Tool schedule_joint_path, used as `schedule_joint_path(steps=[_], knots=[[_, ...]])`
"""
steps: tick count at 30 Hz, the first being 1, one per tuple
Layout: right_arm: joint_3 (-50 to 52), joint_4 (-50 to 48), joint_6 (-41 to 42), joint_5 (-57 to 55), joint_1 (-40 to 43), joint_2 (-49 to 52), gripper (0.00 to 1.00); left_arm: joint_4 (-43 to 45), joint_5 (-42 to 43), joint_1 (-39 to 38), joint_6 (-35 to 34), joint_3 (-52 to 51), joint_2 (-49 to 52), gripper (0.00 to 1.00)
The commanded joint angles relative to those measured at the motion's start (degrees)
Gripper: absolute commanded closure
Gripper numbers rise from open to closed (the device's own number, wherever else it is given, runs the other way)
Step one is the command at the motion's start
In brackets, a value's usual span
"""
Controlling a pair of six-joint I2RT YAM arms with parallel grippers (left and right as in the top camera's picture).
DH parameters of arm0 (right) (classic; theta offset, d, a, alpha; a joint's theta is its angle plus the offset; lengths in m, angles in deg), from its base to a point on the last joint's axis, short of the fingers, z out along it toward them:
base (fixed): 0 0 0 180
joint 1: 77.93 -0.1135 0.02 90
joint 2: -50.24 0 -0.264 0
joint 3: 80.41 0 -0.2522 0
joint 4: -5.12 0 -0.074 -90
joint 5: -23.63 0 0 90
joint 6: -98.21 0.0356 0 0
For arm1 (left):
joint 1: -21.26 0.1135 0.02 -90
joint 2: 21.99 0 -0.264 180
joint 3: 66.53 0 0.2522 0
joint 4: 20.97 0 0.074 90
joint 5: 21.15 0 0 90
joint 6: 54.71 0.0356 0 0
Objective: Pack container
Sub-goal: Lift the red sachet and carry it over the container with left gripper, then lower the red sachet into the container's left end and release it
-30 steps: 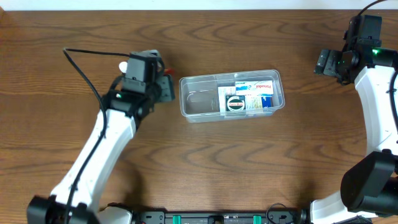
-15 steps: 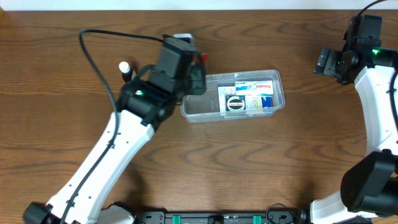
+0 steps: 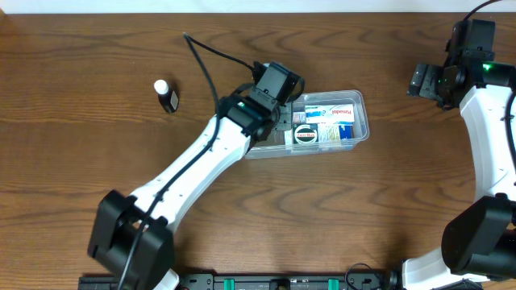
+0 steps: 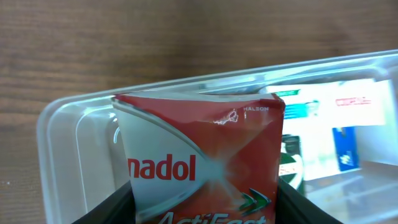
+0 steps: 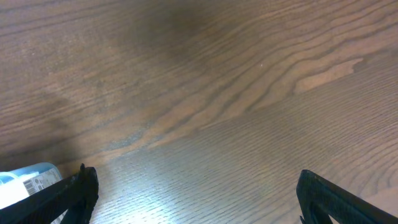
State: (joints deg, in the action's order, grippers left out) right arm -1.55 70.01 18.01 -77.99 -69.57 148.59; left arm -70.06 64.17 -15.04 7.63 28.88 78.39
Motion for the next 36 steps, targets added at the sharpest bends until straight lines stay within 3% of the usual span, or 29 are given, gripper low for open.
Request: schedule_joint_path(steps=[1,8,36], knots=[[-0.6,-0.1,-0.7,-0.6,0.2,-0.7,0.01,0.2,-2.9,-0.1,-1.4,0.9,1.8,0.44],[-0.6,-0.1,-0.7,-0.6,0.2,-0.7,0.01,-1.1,-7.2,0.0,-1.3,0.7,2.9,0.44],[-0.6,-0.1,-0.7,-0.6,0.2,-0.7,0.01,0.0,-5.9,-0.1,-4.0,-0.6,7.8,0.44]])
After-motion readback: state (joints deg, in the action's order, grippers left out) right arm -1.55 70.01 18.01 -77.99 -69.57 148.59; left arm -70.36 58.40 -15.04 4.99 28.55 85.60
